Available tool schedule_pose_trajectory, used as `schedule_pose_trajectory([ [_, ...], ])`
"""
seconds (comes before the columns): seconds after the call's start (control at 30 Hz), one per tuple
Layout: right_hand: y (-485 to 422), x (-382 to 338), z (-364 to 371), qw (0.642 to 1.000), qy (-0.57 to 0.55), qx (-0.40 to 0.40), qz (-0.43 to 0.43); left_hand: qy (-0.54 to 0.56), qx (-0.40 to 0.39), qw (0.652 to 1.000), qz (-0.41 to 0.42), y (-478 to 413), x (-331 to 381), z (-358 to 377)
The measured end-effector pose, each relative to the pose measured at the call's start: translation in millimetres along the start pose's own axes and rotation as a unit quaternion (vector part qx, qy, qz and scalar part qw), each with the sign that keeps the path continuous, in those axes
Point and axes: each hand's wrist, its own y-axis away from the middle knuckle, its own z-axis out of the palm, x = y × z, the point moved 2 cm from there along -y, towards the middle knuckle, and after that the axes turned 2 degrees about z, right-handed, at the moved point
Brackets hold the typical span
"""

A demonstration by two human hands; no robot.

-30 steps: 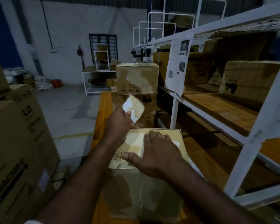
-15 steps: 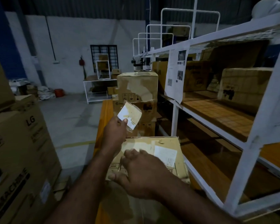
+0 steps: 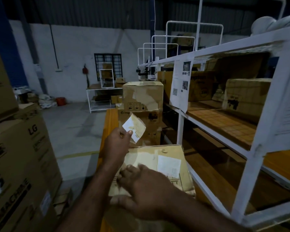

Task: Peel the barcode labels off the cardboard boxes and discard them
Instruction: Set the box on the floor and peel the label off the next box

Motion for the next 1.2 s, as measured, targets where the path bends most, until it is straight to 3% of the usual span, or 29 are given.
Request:
schedule_pose_trajectory([
  [0.1, 7, 29, -12, 0.998, 0.033, 0.009, 0.059, 0.006, 0.014, 1.0, 0.002, 5, 0, -7],
  [0.2, 12, 67, -16, 0.969, 0.117, 0.031, 0.213, -0.008, 0.023, 1.0, 0.003, 7, -4, -12],
  [0.3, 21, 82, -9, 0.941, 0.014, 0.048, 0.335, -0.014, 0.009, 1.0, 0.01, 11, 1, -10],
  [0.4, 28, 79, -7, 0.927, -0.058, 0.088, 0.361, 0.014, 0.019, 1.0, -0.003, 15, 11, -14],
  [0.53, 37, 97, -15, 0.867, -0.17, 0.162, 0.44, 0.089, 0.021, 0.995, -0.047, 26, 18, -43],
  [0.67, 30, 109, -21, 0.862, -0.224, 0.165, 0.424, 0.217, -0.028, 0.967, -0.132, 41, 21, -49],
  [0.8, 12, 94, -57, 0.87, -0.156, 0.223, 0.412, 0.244, 0.027, 0.964, -0.099, 30, 46, -65],
  [1.0, -27, 70, -158, 0.849, -0.148, 0.411, 0.298, 0.224, 0.093, 0.967, 0.074, -24, 124, -107],
  [1.2, -57, 71, -230, 0.809, -0.072, 0.542, 0.215, 0.262, 0.133, 0.93, 0.219, -83, 163, -120],
])
